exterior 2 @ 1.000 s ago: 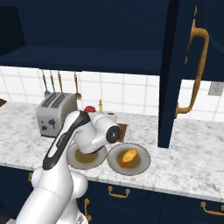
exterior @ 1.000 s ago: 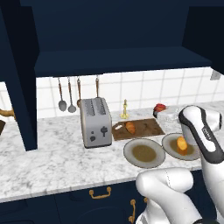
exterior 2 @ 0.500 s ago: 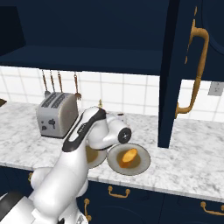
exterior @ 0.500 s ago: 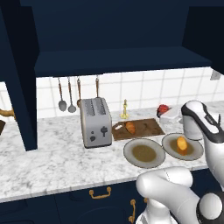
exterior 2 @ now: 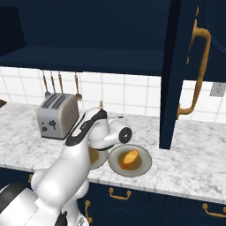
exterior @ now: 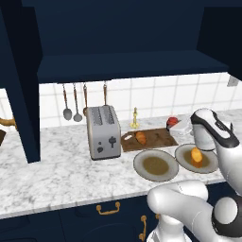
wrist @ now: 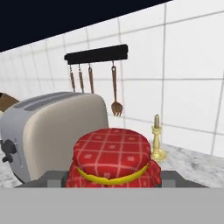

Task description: From the different types of pastries on the counter, select a croissant and place it on the cutting board. Then retrieve a jar of jam from the cabinet and place it alongside the croissant on the cutting board.

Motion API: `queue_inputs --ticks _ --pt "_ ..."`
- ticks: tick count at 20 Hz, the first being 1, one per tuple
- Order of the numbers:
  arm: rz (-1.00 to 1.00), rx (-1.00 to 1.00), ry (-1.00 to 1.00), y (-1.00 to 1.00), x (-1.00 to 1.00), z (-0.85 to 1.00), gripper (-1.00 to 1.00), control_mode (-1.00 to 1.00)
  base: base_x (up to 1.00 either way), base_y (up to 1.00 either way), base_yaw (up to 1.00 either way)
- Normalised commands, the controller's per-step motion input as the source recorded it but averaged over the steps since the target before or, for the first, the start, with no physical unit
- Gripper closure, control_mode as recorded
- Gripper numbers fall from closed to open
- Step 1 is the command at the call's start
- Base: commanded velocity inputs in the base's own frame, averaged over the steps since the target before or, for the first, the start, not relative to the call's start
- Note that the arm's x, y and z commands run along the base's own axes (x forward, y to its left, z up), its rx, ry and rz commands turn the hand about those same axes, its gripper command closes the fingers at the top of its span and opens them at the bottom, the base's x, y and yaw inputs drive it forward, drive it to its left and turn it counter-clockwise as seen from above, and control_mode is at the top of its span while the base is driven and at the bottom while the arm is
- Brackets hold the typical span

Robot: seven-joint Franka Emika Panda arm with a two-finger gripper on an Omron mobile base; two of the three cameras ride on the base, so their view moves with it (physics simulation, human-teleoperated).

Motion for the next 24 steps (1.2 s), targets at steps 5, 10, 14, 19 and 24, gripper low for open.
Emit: queue_inputs --ticks 5,10,14,19,24 --pt "0.00 -0.03 0.00 0.09 0.23 -0.26 1.00 -1.00 0.00 0.00 0.00" --pt "0.00 0.00 0.01 -0.15 0.29 -0.39 1.00 -1.00 0.00 0.00 0.00" --pt "0.00 0.00 0.00 -0.12 0.24 -0.38 1.00 -1.00 0.00 0.00 0.00" --pt "0.00 0.00 0.00 -0.07 0.01 -0.44 1.00 -1.00 0.00 0.00 0.00" --pt "0.00 0.00 0.00 0.00 0.20 -0.18 1.00 -1.00 0.00 0.00 0.00"
